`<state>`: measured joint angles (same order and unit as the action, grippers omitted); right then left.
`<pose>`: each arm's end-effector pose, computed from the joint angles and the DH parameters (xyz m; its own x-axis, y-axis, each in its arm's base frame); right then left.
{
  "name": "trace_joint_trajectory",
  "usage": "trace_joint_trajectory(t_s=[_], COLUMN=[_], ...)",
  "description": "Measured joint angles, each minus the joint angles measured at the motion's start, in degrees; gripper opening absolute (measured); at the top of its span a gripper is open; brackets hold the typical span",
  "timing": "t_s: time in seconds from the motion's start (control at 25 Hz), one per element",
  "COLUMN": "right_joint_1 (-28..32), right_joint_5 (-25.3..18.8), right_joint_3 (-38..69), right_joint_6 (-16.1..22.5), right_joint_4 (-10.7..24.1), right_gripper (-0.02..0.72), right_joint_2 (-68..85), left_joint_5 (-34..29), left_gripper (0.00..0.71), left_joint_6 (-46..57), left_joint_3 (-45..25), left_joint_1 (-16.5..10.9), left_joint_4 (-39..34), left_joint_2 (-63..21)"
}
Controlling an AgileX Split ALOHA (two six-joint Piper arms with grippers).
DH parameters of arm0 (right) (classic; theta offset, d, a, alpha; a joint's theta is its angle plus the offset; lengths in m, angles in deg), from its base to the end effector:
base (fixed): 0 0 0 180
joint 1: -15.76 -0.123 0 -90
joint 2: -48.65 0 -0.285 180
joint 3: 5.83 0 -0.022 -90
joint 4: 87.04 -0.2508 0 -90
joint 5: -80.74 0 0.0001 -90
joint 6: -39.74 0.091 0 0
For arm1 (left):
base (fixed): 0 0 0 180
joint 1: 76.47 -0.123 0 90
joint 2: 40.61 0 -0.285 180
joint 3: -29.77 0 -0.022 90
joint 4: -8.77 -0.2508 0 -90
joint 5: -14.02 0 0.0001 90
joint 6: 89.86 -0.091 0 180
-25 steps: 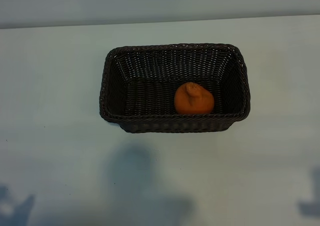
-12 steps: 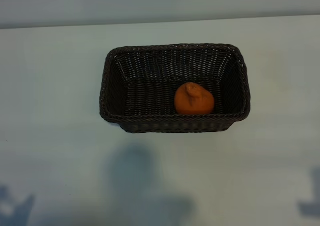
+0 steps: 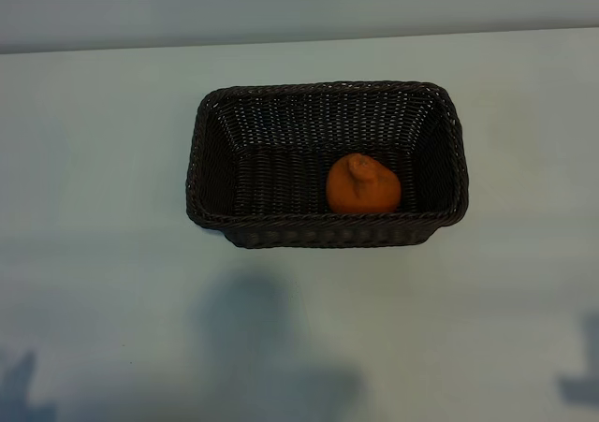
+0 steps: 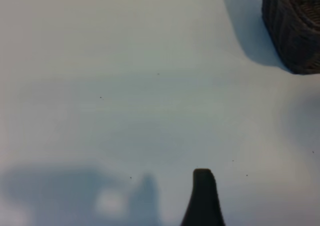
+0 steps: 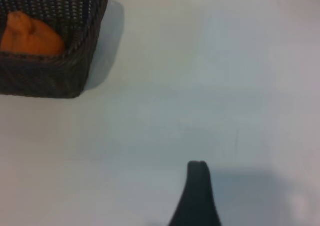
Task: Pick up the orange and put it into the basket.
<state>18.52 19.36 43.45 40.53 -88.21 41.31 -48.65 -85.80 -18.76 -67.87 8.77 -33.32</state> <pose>-0.0050 0.0019 0.2730 -0.4680 0.0462 -0.8825 0.0434 0.9986 0.0292 -0.0076 0.0011 0.2748 -0.4810 0.0011 -0.8767 0.1158 0.9913 -0.0622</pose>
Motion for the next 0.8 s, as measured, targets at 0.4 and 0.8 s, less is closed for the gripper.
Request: trace_joint_trajectory(t_s=[0.4, 0.8], right_joint_1=[0.0, 0.0], right_joint_5=[0.0, 0.0], right_joint_3=[0.0, 0.0], right_joint_6=[-0.01, 0.04], right_joint_4=[0.0, 0.0], right_gripper=[0.566, 0.566], right_joint_2=[0.0, 0.0], left_joint_5=[0.0, 0.0], left_gripper=[0.563, 0.563], left_joint_6=[-2.42, -2.66], left_joint_3=[0.0, 0.0], left_joint_1=[0.0, 0.0], left_joint_4=[0.0, 0.0], left_joint_2=[0.0, 0.0])
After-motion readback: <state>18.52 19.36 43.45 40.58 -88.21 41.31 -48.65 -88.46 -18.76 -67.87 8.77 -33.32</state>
